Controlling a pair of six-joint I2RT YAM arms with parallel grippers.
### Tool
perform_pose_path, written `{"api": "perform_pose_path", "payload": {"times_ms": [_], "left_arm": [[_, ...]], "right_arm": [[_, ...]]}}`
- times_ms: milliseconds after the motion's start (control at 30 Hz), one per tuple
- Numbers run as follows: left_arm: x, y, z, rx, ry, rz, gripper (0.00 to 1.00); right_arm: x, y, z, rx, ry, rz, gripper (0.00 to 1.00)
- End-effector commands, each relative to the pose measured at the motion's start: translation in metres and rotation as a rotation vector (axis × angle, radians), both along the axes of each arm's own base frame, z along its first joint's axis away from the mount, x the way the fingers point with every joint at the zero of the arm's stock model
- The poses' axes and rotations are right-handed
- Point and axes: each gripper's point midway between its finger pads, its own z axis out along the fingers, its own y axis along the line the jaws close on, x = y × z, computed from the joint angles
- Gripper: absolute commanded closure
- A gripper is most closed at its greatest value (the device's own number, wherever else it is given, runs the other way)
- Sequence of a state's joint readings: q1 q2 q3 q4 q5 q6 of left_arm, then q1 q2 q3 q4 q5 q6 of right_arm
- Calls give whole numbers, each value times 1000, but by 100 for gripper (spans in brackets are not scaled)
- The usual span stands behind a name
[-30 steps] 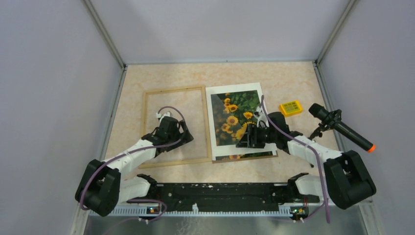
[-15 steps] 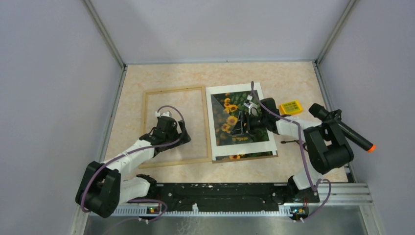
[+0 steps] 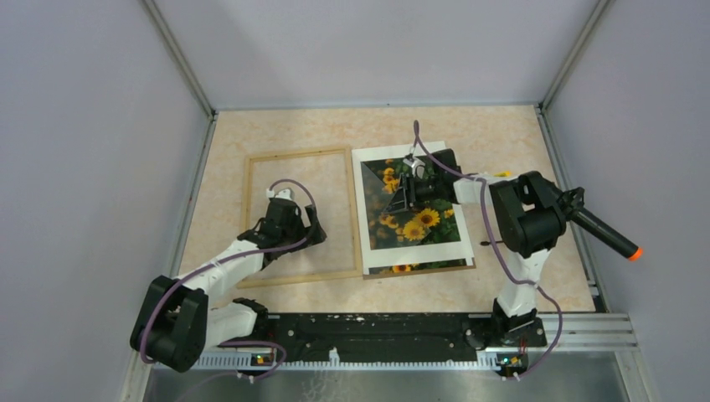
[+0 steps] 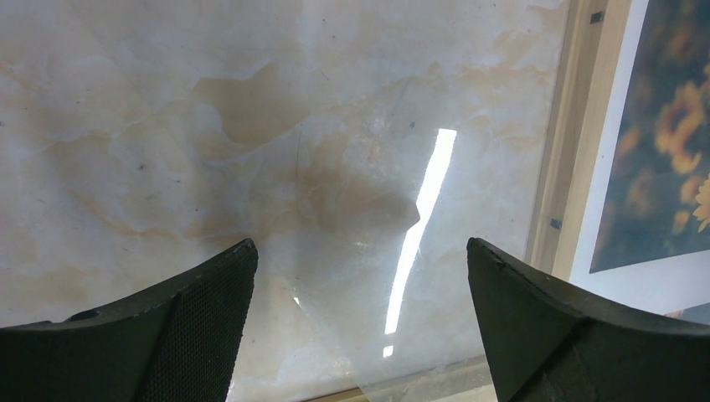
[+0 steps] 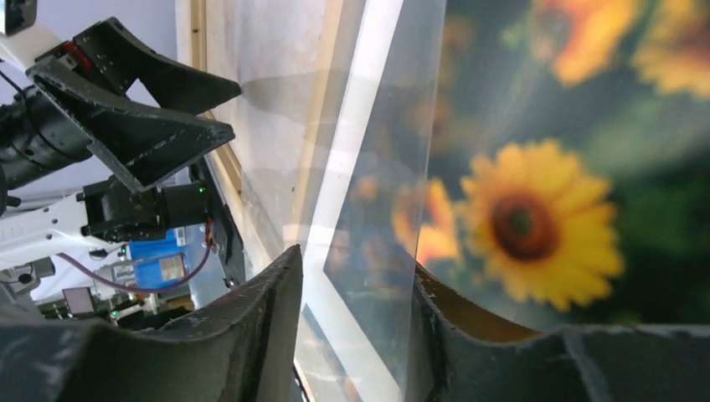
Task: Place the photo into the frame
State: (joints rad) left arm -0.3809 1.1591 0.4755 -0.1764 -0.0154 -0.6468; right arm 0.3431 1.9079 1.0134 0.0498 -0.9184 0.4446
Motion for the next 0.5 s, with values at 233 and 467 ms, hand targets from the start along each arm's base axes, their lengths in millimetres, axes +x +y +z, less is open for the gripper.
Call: {"api": "perform_pose_path", "payload": {"times_ms": [233, 467], "left_arm": [[-8, -10, 8, -31, 85, -79, 1], [37, 13, 98, -47, -47, -41, 1]], "right_arm": [[7, -2, 23, -3, -65, -15, 100], [-13, 12, 46, 16, -223, -6, 100]]}}
